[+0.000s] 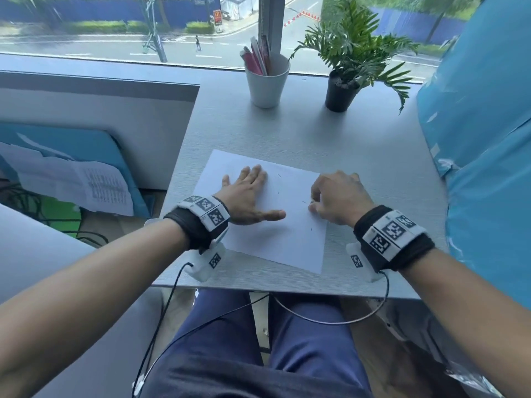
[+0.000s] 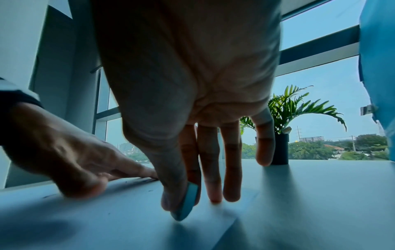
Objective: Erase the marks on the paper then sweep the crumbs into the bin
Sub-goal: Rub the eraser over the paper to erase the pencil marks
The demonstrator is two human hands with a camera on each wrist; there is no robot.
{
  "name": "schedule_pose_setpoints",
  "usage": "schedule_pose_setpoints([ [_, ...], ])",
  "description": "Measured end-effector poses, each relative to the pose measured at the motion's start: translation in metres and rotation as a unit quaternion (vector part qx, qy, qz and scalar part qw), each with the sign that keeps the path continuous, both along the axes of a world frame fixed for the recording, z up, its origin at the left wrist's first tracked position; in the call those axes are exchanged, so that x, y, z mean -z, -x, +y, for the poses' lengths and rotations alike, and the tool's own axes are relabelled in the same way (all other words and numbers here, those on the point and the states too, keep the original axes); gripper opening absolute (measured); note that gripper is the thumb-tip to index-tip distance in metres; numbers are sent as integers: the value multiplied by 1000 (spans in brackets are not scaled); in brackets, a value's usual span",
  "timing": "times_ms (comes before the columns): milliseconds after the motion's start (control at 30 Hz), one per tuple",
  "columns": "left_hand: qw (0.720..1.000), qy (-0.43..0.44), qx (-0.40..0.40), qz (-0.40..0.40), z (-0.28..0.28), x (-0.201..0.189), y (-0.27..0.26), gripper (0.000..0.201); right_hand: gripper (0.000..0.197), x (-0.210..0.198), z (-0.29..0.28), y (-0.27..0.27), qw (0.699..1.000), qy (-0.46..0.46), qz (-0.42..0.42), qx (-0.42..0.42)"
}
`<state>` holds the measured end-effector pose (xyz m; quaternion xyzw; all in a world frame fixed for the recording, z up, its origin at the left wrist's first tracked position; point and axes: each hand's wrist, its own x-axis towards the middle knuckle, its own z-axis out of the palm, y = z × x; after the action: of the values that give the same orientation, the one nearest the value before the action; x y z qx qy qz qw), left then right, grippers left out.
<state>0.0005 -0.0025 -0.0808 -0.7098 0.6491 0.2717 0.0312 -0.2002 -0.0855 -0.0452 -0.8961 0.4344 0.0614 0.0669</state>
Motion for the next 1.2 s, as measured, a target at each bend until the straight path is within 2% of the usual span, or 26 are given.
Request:
schedule_pose_setpoints([
  [67,1000,6,9,-1,-8,1,1,129,12,-2,-1,-1,999,-22,-25,0],
  [133,1000,-1,19,-2,-16,-1,1,134,11,-4,-10,-7,995,-54,-90,8],
  [200,1000,-11,29,-2,-22,-4,-1,134,9,-4,-20,-20,986,-79,-145,11],
  [300,999,-11,46,1,-28,-6,-6,133,7,-1,-35,-36,973,-135,-186,17],
  [433,998,-4,69,7,-35,-2,-14,133,9,11,-50,-40,970,-113,-211,52],
  [600,996,-6,89,3,-37,3,-18,135,8,16,-15,-41,966,-190,-159,-77],
  [733,996,-6,92,0,-38,2,-19,136,11,12,-53,-42,965,-137,-221,23],
  [800,996,-10,94,-2,-38,1,-20,137,10,14,-44,-44,967,-135,-215,7],
  [900,995,-10,94,-3,-38,3,-20,138,6,17,-14,-46,966,-177,-174,-70],
  [1067,996,-9,89,1,-38,2,-19,137,10,16,-53,-44,961,-128,-242,41],
  [1200,996,-14,93,-4,-38,3,-20,138,6,18,-9,-49,963,-184,-191,-48],
])
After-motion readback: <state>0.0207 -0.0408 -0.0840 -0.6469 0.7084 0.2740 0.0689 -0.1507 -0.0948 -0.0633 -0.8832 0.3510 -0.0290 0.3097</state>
